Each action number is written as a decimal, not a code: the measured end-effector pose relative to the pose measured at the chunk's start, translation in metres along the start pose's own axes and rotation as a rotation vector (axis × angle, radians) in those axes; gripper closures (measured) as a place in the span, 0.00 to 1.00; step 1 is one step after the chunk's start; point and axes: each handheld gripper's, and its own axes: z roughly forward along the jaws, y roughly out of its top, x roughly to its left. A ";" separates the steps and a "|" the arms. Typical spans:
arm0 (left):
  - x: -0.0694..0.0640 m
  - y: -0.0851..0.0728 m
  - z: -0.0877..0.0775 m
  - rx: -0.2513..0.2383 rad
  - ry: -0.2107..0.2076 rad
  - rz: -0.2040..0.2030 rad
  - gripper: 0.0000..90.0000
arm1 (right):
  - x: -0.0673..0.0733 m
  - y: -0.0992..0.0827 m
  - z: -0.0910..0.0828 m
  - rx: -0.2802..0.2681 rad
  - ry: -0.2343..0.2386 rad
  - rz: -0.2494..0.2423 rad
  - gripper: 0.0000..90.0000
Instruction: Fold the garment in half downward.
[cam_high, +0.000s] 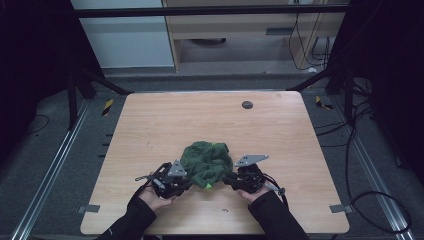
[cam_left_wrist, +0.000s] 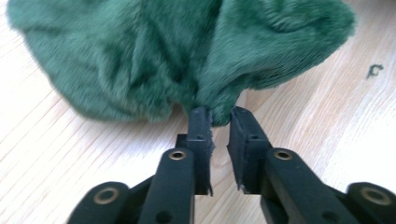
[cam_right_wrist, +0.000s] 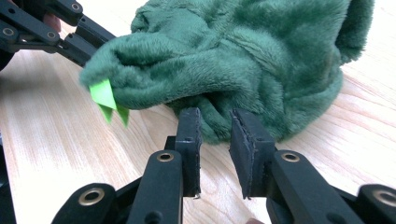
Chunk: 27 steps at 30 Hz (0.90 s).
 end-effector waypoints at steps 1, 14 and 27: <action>0.001 -0.001 -0.002 -0.011 0.005 -0.018 0.84 | 0.000 0.000 -0.002 -0.010 -0.001 0.004 0.81; 0.022 -0.006 -0.021 -0.085 0.099 -0.171 0.87 | 0.005 0.017 0.007 -0.089 -0.037 0.008 0.96; 0.047 -0.042 -0.044 -0.140 0.226 -0.290 0.91 | -0.030 -0.007 -0.031 -0.131 -0.182 0.081 0.89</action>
